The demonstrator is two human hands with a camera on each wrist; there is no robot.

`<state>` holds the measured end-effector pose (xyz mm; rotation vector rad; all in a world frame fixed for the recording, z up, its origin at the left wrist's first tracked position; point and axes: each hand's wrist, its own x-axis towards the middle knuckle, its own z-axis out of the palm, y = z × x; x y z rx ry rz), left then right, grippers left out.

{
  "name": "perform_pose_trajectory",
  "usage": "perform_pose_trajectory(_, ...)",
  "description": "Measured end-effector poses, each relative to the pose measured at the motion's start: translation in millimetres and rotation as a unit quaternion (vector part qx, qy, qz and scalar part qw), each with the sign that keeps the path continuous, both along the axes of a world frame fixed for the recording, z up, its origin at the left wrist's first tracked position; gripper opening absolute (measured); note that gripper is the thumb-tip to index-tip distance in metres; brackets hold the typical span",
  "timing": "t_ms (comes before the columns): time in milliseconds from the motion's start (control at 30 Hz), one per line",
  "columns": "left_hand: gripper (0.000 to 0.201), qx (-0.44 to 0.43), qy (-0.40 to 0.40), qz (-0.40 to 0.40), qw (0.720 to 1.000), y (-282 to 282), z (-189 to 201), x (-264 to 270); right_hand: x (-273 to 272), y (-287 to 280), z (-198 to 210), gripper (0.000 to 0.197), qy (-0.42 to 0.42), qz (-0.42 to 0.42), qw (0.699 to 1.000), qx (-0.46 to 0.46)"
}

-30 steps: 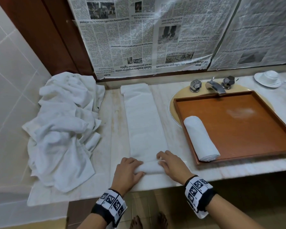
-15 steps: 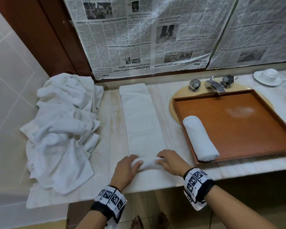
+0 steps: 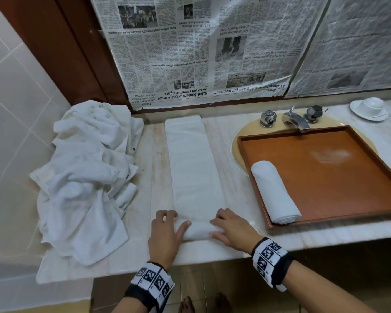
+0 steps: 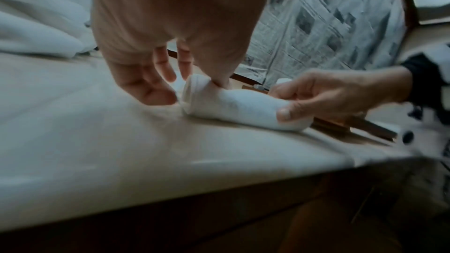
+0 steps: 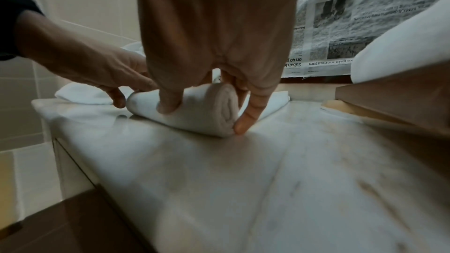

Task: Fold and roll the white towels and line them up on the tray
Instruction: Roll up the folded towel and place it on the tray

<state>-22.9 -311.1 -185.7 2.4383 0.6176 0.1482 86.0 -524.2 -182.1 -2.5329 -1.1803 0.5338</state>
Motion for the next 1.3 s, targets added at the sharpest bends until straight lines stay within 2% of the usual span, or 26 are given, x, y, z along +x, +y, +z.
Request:
perform_pose_trajectory(133, 0.043, 0.009, -0.017, -0.099, 0.995, -7.4, -4.1, -5.5, 7.6, 6.7, 5.9, 0.038, 0.117, -0.052, 0.991, 0.033)
perform_pose_trajectory(233, 0.049, 0.009, 0.006, -0.150, 0.989, -2.7, -15.3, -8.2, 11.8, 5.8, 13.1, 0.033, 0.143, -0.035, 0.989, 0.012)
perform_pose_trajectory(300, 0.055, -0.017, 0.021, -0.163, 0.986, 5.3, -14.9, -7.2, 10.8, 4.8, 13.5, 0.029, 0.107, -0.035, 0.994, 0.006)
perform_pose_trajectory(367, 0.058, -0.054, 0.032, -0.167, 0.984, 11.6, -6.4, -1.9, 3.8, 5.2, 10.2, 0.023, 0.017, -0.063, 0.998, 0.025)
perform_pose_trajectory(467, 0.035, -0.104, 0.064, -0.143, 0.982, 18.8, 4.2, 11.5, -6.3, 7.6, 0.3, 0.029, -0.133, -0.029, 0.990, 0.022)
perform_pose_trajectory(533, 0.030, -0.119, 0.094, -0.129, 0.980, 23.0, 6.6, 20.1, -9.0, 10.5, 1.5, 0.017, -0.171, -0.024, 0.984, 0.032)
perform_pose_trajectory(567, 0.029, -0.125, 0.110, -0.120, 0.979, 24.9, 6.1, 23.6, -9.7, 10.5, 2.9, 0.017, -0.173, -0.026, 0.984, 0.034)
perform_pose_trajectory(633, 0.026, -0.129, 0.119, -0.092, 0.980, 26.4, 6.4, 27.9, -13.7, 11.0, 2.1, 0.036, -0.155, -0.009, 0.988, 0.013)
perform_pose_trajectory(667, 0.025, -0.131, 0.111, -0.070, 0.983, 25.9, 6.0, 28.5, -13.9, 10.8, 3.0, 0.040, -0.149, 0.000, 0.989, -0.001)
perform_pose_trajectory(767, 0.025, -0.092, 0.033, -0.031, 0.995, 18.5, 4.2, 20.4, -7.4, 10.2, 3.1, 0.036, -0.063, -0.015, 0.998, 0.005)
perform_pose_trajectory(833, 0.027, -0.034, -0.027, -0.052, 0.998, 8.2, 1.1, 10.0, -1.0, 11.0, 5.2, 0.032, 0.018, -0.043, 0.998, 0.033)
perform_pose_trajectory(900, 0.033, -0.005, -0.056, -0.094, 0.994, -1.2, -1.9, 1.7, 3.4, 12.0, 6.9, 0.032, 0.054, -0.066, 0.995, 0.056)
perform_pose_trajectory(967, 0.039, 0.003, -0.054, -0.131, 0.990, -3.9, -6.9, -1.4, 5.4, 11.3, 6.0, 0.035, 0.079, -0.077, 0.993, 0.044)
perform_pose_trajectory(1067, 0.038, -0.018, -0.025, -0.151, 0.988, 5.3, -8.6, 0.1, 6.7, 9.8, 9.6, 0.034, 0.116, -0.076, 0.990, 0.008)
perform_pose_trajectory(1167, 0.039, -0.060, 0.001, -0.163, 0.985, 18.5, -2.5, 5.1, 6.1, 7.7, 12.1, 0.037, 0.073, -0.070, 0.995, -0.021)
perform_pose_trajectory(1233, 0.028, -0.110, 0.027, -0.137, 0.984, 24.3, 3.6, 8.6, 4.2, 10.9, 11.6, 0.035, 0.015, -0.091, 0.996, -0.009)
perform_pose_trajectory(1300, 0.016, -0.150, 0.040, -0.094, 0.983, 26.9, 7.3, 12.2, -0.8, 16.7, 12.3, 0.035, -0.071, -0.077, 0.995, -0.006)
